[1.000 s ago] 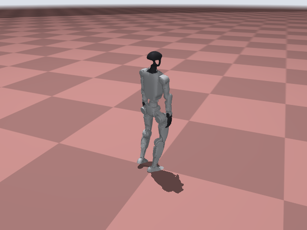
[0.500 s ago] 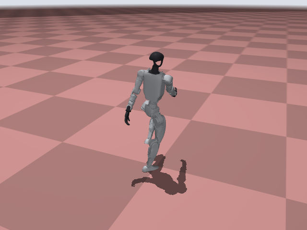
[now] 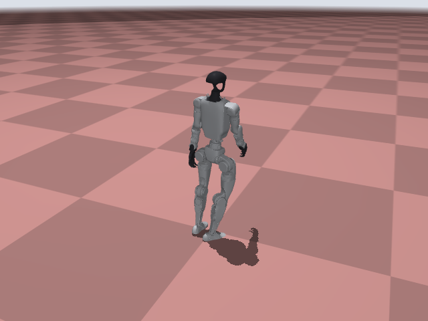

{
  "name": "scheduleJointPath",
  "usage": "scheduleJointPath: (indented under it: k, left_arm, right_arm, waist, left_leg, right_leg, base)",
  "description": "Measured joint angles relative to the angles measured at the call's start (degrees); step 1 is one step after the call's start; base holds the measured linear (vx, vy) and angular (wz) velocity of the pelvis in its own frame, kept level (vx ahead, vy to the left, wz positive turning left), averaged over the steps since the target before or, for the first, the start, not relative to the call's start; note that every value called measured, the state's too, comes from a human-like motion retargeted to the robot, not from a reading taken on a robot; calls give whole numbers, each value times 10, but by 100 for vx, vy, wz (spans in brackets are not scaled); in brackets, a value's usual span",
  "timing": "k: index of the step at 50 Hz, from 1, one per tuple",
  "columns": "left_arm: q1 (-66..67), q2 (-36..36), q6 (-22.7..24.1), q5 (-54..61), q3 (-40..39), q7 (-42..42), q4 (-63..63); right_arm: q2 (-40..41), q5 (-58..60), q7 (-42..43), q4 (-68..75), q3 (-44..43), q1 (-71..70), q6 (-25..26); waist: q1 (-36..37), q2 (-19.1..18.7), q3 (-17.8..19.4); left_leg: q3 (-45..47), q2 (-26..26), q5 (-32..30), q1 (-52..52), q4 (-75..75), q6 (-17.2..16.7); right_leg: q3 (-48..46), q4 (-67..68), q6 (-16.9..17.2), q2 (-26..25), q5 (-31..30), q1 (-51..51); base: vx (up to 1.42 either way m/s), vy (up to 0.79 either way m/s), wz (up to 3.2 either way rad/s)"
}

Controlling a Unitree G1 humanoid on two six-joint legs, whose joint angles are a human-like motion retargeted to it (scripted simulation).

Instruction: Upper body actions

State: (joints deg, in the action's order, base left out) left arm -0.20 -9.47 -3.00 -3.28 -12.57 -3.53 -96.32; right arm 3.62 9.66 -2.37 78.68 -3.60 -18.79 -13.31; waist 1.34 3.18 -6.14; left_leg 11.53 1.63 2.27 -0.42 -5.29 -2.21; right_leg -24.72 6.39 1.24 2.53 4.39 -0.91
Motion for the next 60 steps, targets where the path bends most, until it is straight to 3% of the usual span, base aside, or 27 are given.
scheduleJointPath:
  k: [7, 11, 13, 15, 18, 22, 26, 30, 35, 41, 47, 49, 52, 60]
  left_arm:
    - [-49, 31, -10, 3, 65, -11, -11]
    - [-96, 59, -18, 46, 87, -15, -4]
    - [-130, 74, -5, 91, 83, -3, 22]
    - [-178, 84, 13, 135, 80, 11, 60]
    - [-253, 95, 28, 120, 55, 31, 138]
    - [-342, 93, 53, 105, 54, 37, 230]
    - [-398, 77, 72, 106, 53, 53, 288]
    - [-421, 68, 86, 112, 43, 70, 304]
    - [-406, 62, 93, 101, 46, 67, 272]
    - [-337, 92, 69, 123, 52, 29, 189]
    - [-240, 111, 72, 152, 62, 1, 132]
    - [-212, 115, 68, 143, 68, 10, 119]
    - [-180, 115, 60, 131, 68, 13, 103]
    - [-143, 84, 47, 80, 62, -1, 93]
  right_arm:
    - [-41, 53, 37, 43, -23, 96, -3]
    - [-74, 90, 37, 107, -62, 140, 16]
    - [-96, 109, 38, 130, -71, 164, 28]
    - [-119, 135, 42, 145, -78, 192, 44]
    - [-152, 190, 19, 178, -90, 229, 90]
    - [-188, 263, -41, 187, -113, 295, 184]
    - [-209, 262, -45, 187, -137, 356, 222]
    - [-216, 190, -15, 187, -159, 382, 235]
    - [-197, 114, -22, 187, -173, 362, 206]
    - [-155, 118, -62, 153, -147, 291, 125]
    - [-126, 202, -40, 64, -73, 237, 83]
    - [-122, 223, -25, 49, -54, 227, 76]
    - [-115, 246, -11, 37, -35, 220, 67]
    - [-116, 260, -2, 76, -44, 235, 68]
  waist:
    - [-31, -9, 6]
    - [-6, -19, 29]
    - [-19, -28, 52]
    - [-38, -35, 78]
    - [-81, -42, 108]
    - [-141, -42, 131]
    - [-185, -48, 148]
    - [-201, -50, 161]
    - [-182, -44, 164]
    - [-119, -41, 147]
    - [-79, -31, 121]
    - [-66, -22, 109]
    - [-46, -3, 95]
    - [-33, 6, 100]
  left_leg:
    - [-13, 0, 25, 13, 23, 27]
    - [23, -17, 34, 21, 15, 41]
    - [24, -25, 37, 24, 5, 49]
    - [26, -28, 38, 29, -2, 60]
    - [20, -26, 39, 33, -6, 77]
    - [-6, -17, 30, 32, -5, 94]
    - [-24, -26, 27, 30, -12, 98]
    - [-19, -35, 31, 30, -26, 97]
    - [0, -38, 40, 39, -32, 90]
    - [38, -40, 42, 42, -23, 77]
    - [65, -27, 36, 42, 0, 64]
    - [73, -16, 33, 40, 8, 60]
    - [89, 3, 30, 39, 21, 56]
    - [109, 3, 11, 40, 52, 37]
  right_leg:
    - [-26, 88, 13, 15, -22, 29]
    - [-33, 259, 7, 52, -171, 97]
    - [-23, 374, -26, 75, -241, 155]
    - [-17, 491, -65, 96, -232, 215]
    - [-54, 644, -120, 163, -155, 295]
    - [-17, 774, -128, 176, -113, 443]
    - [-18, 807, -143, 165, -85, 530]
    - [-21, 782, -155, 143, -80, 538]
    - [-9, 698, -131, 116, -107, 454]
    - [3, 509, -67, 62, -178, 276]
    - [91, 237, 19, -10, -258, 108]
    - [92, 153, 36, -10, -215, 63]
    - [74, 58, 26, -2, -143, 23]
    - [77, 5, 3, -9, -82, 27]
  base:
    - [42, -3, 11]
    - [30, 1, -81]
    - [21, 8, -29]
    - [14, 18, 5]
    - [6, 22, 21]
    - [4, 8, 63]
    - [1, -2, 42]
    - [0, -1, -6]
    - [1, -6, -35]
    - [-3, -8, -59]
    - [-10, -7, -42]
    - [-13, -8, -35]
    - [-18, -12, -41]
    - [-34, -12, -23]
